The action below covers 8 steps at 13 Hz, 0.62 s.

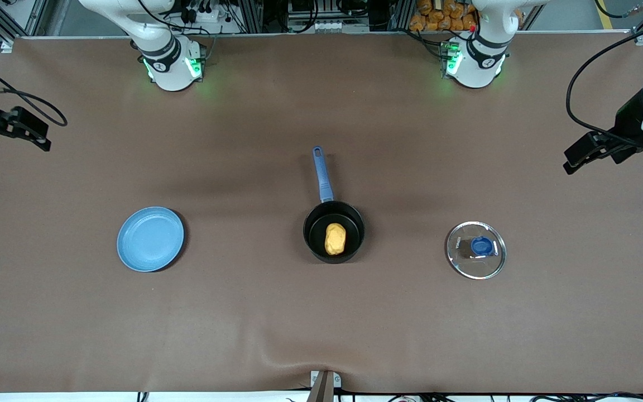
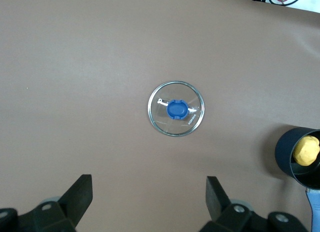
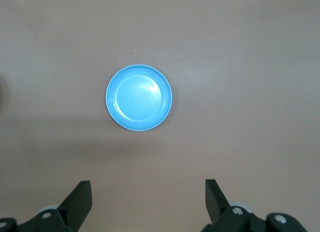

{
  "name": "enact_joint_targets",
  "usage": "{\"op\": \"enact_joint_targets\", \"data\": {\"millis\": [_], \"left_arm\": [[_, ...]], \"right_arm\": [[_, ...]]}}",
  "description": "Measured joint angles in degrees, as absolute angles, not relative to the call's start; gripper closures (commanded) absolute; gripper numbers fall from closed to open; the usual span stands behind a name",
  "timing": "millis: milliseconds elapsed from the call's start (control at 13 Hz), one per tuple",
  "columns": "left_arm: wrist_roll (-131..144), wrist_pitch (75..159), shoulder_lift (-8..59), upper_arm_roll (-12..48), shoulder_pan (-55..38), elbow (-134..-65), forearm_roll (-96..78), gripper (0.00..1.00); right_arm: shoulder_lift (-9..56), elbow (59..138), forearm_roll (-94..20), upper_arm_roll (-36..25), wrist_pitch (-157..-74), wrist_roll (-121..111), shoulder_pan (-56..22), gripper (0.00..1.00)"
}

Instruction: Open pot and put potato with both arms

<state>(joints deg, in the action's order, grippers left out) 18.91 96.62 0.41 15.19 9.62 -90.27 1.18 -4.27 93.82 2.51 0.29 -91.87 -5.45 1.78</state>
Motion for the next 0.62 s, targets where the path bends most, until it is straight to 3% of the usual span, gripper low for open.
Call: {"op": "enact_joint_targets", "data": {"millis": [154, 462, 615], "left_arm": [[15.7, 96.5, 0.4, 13.8, 9.5, -90.2, -0.7, 0.00], [9.0, 95.7, -0.5, 5.1, 3.1, -90.9, -2.1, 0.00], [9.0, 95.7, -1.3, 4.3, 2.0, -91.1, -2.1, 0.00]], "right_arm": [[-4.4, 93.8, 0.6, -0.5, -91.9, -7.6, 2.6, 0.00], [-4.7, 93.8, 0.0, -0.6, -91.9, -8.3, 2.8, 0.00], [-4.8, 93.8, -0.1, -0.5, -91.9, -8.3, 2.8, 0.00]]}}
